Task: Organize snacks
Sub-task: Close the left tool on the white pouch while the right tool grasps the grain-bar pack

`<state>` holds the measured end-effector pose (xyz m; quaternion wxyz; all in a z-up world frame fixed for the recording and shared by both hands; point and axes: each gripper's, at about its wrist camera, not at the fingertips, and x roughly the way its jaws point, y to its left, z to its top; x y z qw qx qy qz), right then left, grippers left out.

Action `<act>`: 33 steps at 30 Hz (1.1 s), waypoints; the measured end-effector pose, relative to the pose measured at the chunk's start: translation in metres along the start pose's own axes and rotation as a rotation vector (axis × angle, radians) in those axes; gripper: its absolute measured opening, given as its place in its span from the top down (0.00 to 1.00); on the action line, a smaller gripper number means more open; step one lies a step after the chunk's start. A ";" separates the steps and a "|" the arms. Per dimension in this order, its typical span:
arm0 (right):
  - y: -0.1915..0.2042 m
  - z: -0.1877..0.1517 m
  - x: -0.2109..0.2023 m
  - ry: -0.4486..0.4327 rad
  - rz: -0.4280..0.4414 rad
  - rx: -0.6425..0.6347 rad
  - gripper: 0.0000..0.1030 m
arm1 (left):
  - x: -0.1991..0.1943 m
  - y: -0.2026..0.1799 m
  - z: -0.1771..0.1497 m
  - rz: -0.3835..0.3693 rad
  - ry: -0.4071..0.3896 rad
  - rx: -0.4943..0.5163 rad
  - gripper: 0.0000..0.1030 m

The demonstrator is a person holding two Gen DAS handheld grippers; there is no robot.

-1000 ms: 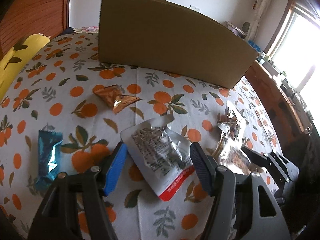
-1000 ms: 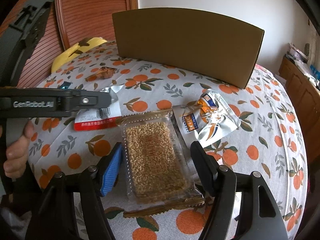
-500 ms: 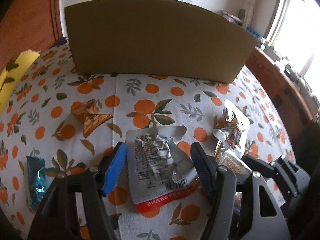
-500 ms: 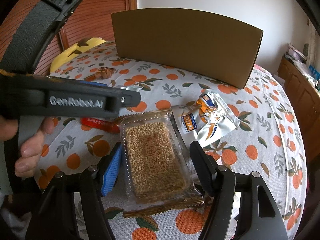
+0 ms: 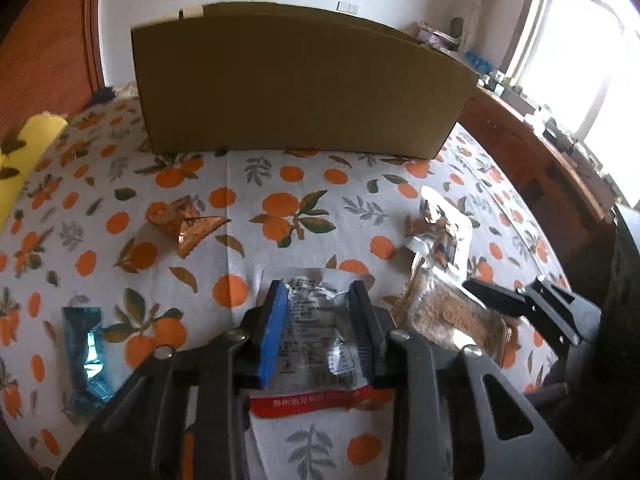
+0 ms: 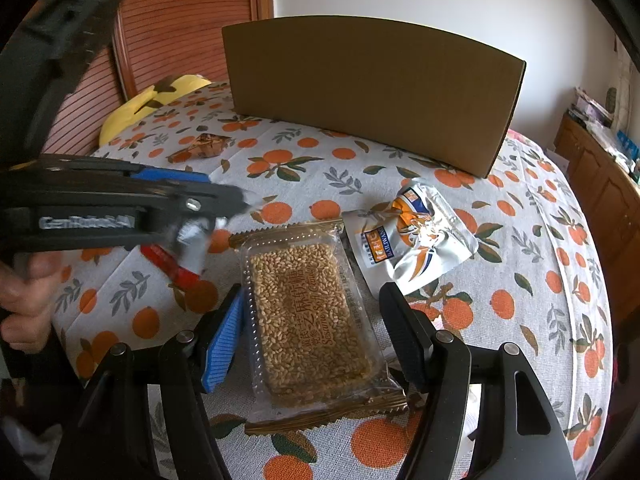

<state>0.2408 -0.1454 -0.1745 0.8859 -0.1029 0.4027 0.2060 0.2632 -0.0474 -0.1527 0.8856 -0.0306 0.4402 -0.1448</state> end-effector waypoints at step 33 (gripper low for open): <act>-0.001 0.000 0.001 0.001 -0.004 -0.003 0.33 | -0.007 0.003 -0.013 0.026 0.111 0.185 0.47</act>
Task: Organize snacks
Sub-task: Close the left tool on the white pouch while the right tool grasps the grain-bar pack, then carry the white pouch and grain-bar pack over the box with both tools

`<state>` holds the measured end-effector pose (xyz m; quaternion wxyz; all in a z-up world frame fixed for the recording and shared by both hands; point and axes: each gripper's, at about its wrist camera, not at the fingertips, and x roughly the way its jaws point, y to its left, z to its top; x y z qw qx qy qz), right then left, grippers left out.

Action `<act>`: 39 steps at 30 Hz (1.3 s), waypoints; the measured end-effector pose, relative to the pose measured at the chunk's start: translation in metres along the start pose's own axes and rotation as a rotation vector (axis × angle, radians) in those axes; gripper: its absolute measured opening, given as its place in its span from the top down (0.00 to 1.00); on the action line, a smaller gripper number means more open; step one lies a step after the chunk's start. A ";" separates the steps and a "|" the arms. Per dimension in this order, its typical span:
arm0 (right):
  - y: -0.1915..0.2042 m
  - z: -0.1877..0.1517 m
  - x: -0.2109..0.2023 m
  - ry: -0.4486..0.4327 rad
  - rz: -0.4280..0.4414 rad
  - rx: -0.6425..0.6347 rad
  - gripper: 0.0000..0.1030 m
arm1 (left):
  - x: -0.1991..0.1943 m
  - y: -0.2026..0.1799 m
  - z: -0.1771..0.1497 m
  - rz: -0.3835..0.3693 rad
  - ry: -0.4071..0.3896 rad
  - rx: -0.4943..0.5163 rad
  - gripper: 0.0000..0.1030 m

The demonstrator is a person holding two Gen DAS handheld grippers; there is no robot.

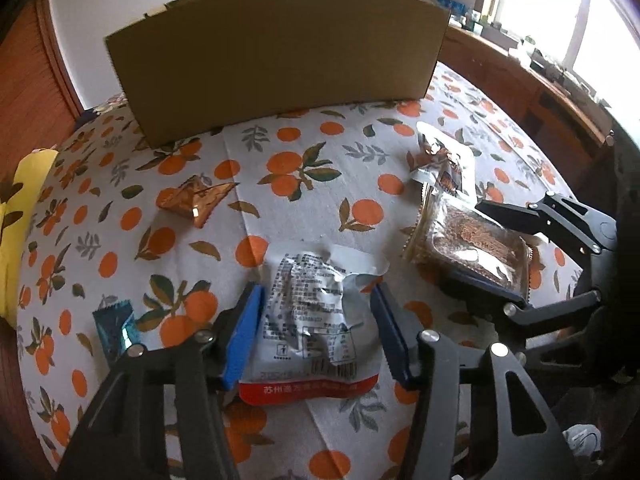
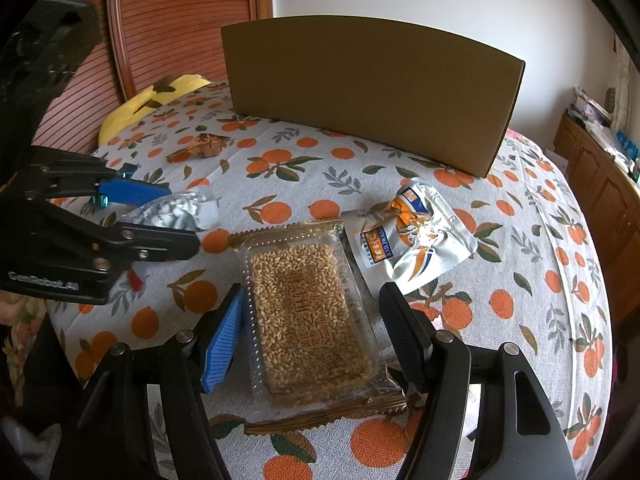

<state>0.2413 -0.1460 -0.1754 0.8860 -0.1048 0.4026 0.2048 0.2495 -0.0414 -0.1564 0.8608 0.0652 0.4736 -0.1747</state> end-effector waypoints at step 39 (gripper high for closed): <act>-0.011 0.039 -0.040 -0.077 0.033 0.028 0.56 | -0.060 0.026 0.021 -0.040 -0.212 -0.060 0.46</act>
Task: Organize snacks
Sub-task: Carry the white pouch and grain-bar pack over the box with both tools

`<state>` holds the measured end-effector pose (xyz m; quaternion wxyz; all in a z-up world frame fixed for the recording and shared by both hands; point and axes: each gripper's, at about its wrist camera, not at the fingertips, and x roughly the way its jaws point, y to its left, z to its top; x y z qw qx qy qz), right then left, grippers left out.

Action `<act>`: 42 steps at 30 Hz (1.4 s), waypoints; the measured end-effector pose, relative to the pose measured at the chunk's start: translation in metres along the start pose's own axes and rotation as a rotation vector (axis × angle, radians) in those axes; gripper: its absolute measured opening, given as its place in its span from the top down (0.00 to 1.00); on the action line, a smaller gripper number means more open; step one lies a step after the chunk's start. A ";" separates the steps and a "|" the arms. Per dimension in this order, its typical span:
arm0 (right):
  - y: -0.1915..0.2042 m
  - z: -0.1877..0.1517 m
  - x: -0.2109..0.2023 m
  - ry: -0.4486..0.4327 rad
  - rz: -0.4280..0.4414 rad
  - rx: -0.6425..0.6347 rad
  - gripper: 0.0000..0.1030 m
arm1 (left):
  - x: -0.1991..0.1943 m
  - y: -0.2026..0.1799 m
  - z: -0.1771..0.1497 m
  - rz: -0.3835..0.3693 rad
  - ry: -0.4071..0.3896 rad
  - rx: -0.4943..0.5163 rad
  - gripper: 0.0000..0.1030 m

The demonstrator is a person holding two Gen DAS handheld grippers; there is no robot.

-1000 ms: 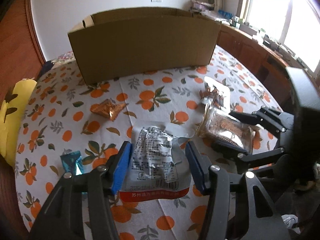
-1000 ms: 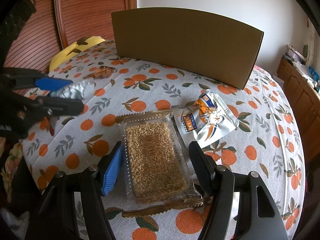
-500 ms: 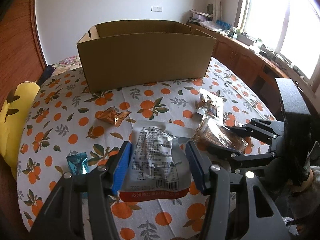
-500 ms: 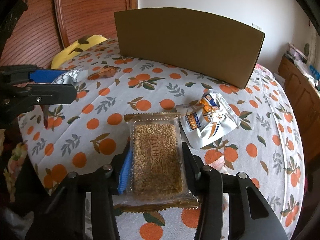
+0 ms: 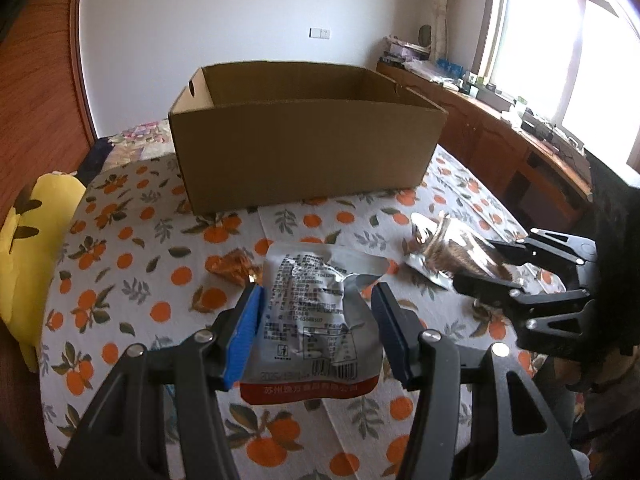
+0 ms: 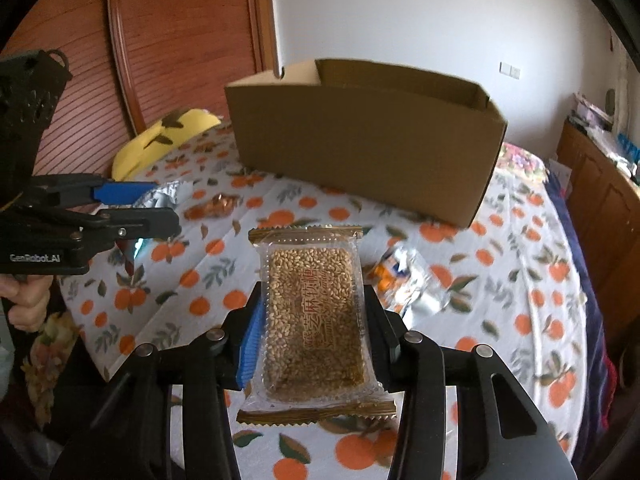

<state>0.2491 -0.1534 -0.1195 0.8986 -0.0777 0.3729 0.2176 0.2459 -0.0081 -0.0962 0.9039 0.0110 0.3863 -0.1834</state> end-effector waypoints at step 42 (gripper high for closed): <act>-0.069 0.170 0.037 -0.147 -0.017 -0.154 0.56 | 0.047 0.061 0.178 0.024 -0.180 0.082 0.45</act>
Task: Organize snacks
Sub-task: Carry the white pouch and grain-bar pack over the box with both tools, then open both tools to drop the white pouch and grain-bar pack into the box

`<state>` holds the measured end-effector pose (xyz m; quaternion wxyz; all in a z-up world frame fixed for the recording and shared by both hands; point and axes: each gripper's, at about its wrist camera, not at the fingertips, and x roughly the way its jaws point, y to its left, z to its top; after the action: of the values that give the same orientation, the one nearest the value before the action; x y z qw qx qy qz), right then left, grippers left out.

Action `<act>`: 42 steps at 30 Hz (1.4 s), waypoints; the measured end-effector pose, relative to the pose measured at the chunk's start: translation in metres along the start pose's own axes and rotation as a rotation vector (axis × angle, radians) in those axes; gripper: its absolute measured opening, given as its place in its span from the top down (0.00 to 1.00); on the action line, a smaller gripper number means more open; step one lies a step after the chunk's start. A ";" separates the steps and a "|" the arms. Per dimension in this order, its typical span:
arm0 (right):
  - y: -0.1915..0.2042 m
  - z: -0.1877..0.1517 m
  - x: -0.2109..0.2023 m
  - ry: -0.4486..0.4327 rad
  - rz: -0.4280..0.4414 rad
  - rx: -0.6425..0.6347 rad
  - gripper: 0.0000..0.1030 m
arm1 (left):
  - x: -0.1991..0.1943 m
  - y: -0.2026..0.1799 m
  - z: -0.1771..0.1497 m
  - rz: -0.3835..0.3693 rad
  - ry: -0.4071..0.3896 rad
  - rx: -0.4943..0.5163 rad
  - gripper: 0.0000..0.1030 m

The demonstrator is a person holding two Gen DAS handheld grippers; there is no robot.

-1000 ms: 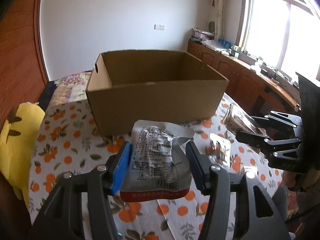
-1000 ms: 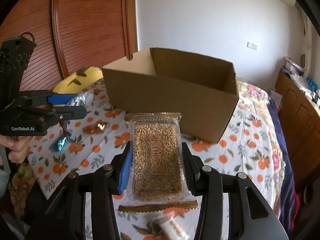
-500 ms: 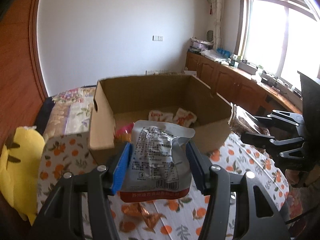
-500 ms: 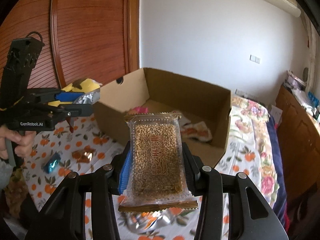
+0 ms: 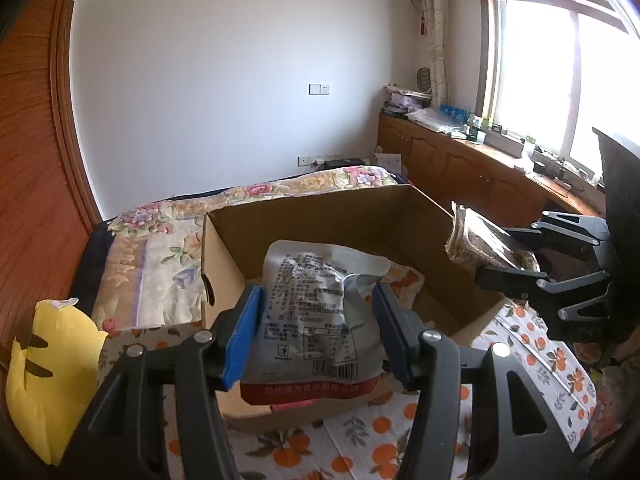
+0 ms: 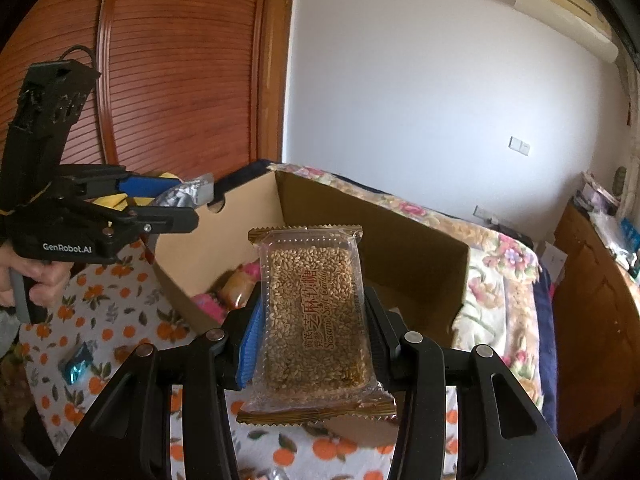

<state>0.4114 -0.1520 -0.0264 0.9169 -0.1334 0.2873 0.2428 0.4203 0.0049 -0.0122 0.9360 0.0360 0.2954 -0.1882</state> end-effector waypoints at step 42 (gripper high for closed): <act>-0.027 -0.019 0.073 0.081 -0.007 0.102 0.44 | 0.053 0.002 -0.020 0.015 0.083 -0.031 0.39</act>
<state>0.4694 -0.1556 -0.0824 0.9110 -0.0971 0.3356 0.2190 0.4500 -0.0071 -0.0586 0.9248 0.0315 0.3363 -0.1749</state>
